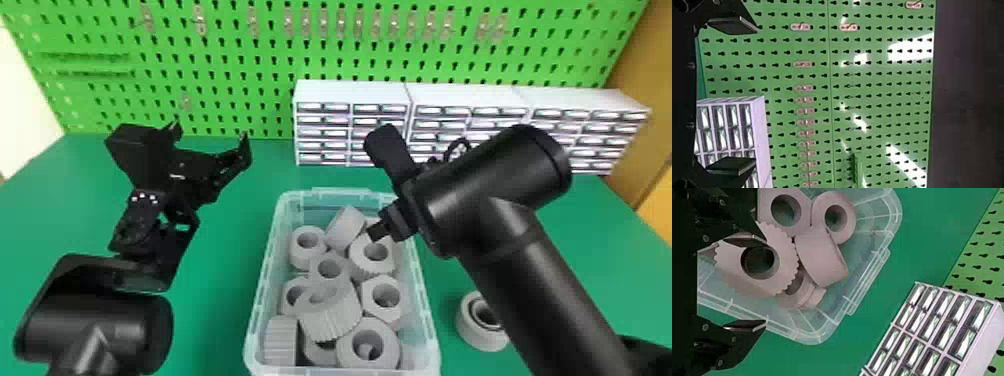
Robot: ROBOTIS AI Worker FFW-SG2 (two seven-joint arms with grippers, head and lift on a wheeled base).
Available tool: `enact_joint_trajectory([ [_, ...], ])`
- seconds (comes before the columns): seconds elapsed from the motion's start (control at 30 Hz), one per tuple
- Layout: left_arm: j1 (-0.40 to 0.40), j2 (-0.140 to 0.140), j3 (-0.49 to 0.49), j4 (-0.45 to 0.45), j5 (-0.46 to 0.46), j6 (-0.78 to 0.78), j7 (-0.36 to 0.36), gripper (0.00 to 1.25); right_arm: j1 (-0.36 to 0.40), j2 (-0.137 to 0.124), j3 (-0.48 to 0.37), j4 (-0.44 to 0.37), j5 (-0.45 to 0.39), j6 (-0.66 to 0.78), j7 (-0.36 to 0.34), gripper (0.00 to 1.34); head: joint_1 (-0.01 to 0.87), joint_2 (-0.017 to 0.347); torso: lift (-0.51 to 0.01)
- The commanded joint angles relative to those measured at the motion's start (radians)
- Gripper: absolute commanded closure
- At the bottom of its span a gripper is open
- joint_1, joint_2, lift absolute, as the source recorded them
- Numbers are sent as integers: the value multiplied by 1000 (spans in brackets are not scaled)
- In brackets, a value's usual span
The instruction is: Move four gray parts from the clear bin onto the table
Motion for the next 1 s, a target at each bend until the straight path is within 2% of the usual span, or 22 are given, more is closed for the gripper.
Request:
enact_joint_trajectory([
  [0.0, 0, 0, 0, 0, -1, 0, 0, 110, 3, 0, -8, 13, -27, -3, 0, 524, 678, 34, -50],
  [0.3, 0, 0, 0, 0, -1, 3, -2, 110, 12, 0, -21, 45, -84, -13, 0, 521, 678, 34, -50],
  [0.57, -2, 0, 0, 0, -1, 3, -3, 110, 15, -6, -30, 91, -168, -57, 0, 521, 678, 34, -50],
  [0.97, -2, 2, -2, 0, -1, 6, -5, 110, 15, -15, -31, 154, -230, -131, 0, 521, 678, 34, -50],
])
